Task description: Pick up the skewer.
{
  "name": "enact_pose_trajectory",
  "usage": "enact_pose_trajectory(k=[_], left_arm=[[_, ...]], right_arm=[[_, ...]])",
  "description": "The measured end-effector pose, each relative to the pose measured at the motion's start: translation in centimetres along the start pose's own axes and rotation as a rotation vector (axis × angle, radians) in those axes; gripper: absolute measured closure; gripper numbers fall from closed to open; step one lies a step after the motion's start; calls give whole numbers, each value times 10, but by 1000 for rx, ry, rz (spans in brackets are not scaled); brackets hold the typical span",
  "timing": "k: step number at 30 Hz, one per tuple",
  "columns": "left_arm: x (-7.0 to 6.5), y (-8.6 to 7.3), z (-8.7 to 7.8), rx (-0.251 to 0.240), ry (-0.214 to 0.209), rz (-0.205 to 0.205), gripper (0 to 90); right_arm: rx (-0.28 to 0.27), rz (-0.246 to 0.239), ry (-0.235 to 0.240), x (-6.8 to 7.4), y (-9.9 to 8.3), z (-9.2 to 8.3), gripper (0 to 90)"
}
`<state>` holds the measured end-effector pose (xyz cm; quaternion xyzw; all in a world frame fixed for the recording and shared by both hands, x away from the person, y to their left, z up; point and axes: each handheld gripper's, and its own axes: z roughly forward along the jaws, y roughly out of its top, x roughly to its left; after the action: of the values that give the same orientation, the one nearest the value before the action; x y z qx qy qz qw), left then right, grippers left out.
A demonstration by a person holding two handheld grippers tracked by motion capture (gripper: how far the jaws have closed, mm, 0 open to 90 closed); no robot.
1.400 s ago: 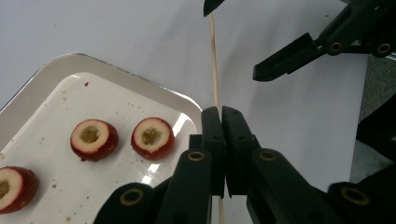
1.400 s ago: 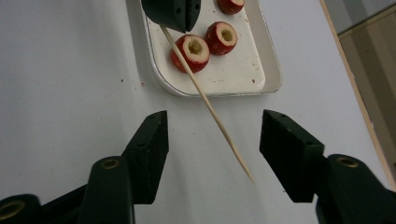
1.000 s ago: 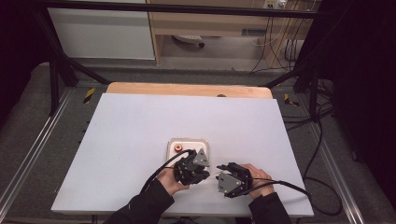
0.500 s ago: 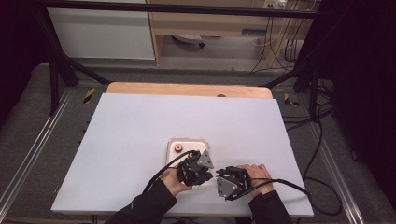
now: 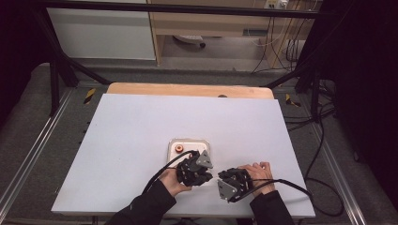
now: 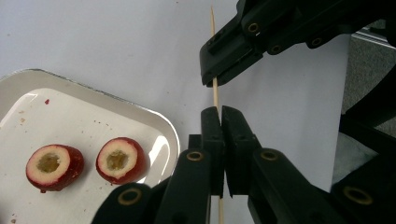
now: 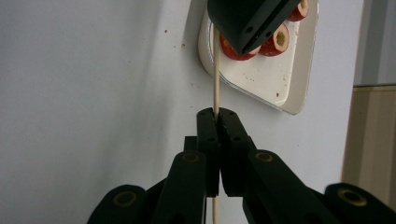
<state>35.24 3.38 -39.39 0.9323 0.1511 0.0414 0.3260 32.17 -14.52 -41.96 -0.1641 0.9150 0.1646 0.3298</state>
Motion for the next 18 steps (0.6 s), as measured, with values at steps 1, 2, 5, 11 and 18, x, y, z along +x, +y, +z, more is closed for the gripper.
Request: enact_pose_trajectory(k=[1,2,5,11,18], left_arm=[[0,0,0,1,1,-1,849],[1,0,-1,7,1,-4,789],[5,0,-1,48,-15,-37,764],[13,1,-3,100,-19,-77,762],[14,1,0,160,-16,-80,821]], right_arm=[[11,-2,-5,0,0,0,887],[22,-11,-10,0,0,-1,887],[35,-33,-21,-1,1,-1,887],[89,-98,-36,-7,10,1,887],[121,-173,-46,-13,20,4,887]])
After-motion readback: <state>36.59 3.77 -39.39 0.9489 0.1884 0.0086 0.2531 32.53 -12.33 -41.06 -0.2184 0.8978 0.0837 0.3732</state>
